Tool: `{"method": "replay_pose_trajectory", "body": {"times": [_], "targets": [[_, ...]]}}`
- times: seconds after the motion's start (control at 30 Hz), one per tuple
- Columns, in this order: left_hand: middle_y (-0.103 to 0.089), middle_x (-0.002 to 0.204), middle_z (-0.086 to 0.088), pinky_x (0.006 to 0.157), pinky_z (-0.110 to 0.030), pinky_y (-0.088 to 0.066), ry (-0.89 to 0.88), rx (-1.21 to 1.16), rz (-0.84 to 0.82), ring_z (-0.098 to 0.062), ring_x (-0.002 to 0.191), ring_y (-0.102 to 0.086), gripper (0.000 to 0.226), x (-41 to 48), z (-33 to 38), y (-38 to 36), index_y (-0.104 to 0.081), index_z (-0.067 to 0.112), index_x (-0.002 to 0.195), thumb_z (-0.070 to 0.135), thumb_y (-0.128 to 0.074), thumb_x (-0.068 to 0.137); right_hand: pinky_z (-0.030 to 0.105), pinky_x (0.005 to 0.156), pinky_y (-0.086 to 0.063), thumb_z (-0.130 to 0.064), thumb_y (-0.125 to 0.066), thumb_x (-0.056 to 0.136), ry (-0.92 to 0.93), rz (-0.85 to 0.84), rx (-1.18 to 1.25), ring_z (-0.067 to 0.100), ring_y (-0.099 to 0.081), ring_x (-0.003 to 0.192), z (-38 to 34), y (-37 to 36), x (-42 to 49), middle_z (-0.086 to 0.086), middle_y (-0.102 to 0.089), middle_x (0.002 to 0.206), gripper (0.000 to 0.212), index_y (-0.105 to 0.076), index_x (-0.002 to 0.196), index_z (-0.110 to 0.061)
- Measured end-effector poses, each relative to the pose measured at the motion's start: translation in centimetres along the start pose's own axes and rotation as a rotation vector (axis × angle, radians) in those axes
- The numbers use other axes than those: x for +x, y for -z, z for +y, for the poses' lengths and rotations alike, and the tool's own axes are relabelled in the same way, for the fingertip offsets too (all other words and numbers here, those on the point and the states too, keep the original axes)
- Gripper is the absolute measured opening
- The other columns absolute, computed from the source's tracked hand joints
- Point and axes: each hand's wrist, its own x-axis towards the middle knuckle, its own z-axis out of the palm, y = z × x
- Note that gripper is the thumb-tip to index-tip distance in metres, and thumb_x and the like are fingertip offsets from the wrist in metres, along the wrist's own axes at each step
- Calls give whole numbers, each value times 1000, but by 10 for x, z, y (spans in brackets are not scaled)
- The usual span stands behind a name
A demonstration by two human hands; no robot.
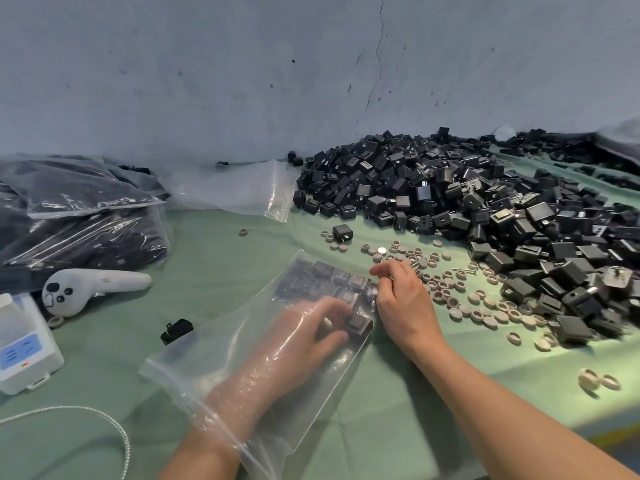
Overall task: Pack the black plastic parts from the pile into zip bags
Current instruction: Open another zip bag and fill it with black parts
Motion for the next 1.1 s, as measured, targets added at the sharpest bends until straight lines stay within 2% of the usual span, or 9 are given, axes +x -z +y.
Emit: {"method": "replay_pose_trajectory", "body": {"times": [0.07, 0.13, 0.3, 0.47, 0.67, 0.83, 0.93, 1.0, 1.1], "targets": [[-60, 90, 29, 63, -9, -40, 84, -24, -1, 3, 77, -59, 15, 5, -2, -6, -55, 43, 91, 48, -62, 79, 30, 84, -42, -18, -39, 99, -3, 2, 8, 9, -55, 99, 0, 0, 0, -8, -56, 113, 23, -59, 110, -24], [-60, 82, 19, 62, -14, -42, 133, 14, 15, 1, 71, -57, 22, 11, -5, -12, -52, 41, 85, 59, -58, 73, 30, 84, -43, -18, -40, 99, -2, 6, 13, 10, -56, 99, 0, 0, 0, -8, -56, 112, 23, -60, 109, -24], [-59, 73, 15, 67, -24, -46, 146, 126, -15, 1, 71, -55, 28, 20, -7, -13, -55, 41, 91, 64, -52, 76, 32, 85, -44, -17, -41, 97, 1, 3, 3, 12, -56, 99, -1, 0, 0, -7, -59, 110, 22, -61, 106, -24], [-60, 71, 15, 61, -24, -40, 195, 169, 37, 2, 68, -56, 40, 24, -3, -17, -53, 37, 75, 75, -42, 71, 34, 88, -45, -15, -42, 96, -7, 7, 11, 12, -57, 100, 0, 0, 1, -7, -63, 107, 23, -62, 102, -25], [-65, 71, 12, 73, -34, -53, 221, 147, 108, -10, 70, -63, 32, 30, -3, -21, -55, 30, 71, 58, -59, 86, 37, 98, -45, -21, -43, 98, 28, -40, -29, 11, -55, 111, 0, 1, 0, -8, -63, 118, 27, -64, 115, -25], [-59, 73, 16, 69, -27, -45, 120, 92, 68, 0, 71, -55, 18, 17, -4, -14, -57, 34, 78, 44, -56, 94, 38, 103, -41, -32, -43, 100, 64, -94, -62, 12, -51, 116, 0, 1, 0, -9, -61, 121, 29, -64, 120, -29], [-54, 74, 14, 70, -31, -43, 75, 317, 146, -6, 71, -50, 23, 2, -15, 1, -54, 29, 75, 39, -49, 95, 38, 103, -42, -33, -44, 100, 61, -86, -55, 11, -51, 116, 0, 1, 0, -11, -61, 119, 29, -65, 119, -30], [-58, 86, 13, 79, -35, -45, 187, 448, 227, -12, 83, -55, 18, -7, -24, 12, -60, 30, 86, 35, -45, 95, 37, 102, -42, -34, -43, 100, 60, -90, -55, 10, -51, 115, 0, 1, -1, -12, -60, 118, 28, -64, 118, -31], [-58, 106, 10, 88, -34, -44, 307, 479, 232, -16, 102, -55, 23, -4, -37, 19, -60, 28, 107, 30, -41, 95, 38, 101, -43, -35, -42, 100, 57, -93, -65, 10, -51, 114, -1, 1, -1, -11, -60, 118, 29, -64, 118, -31]]}}
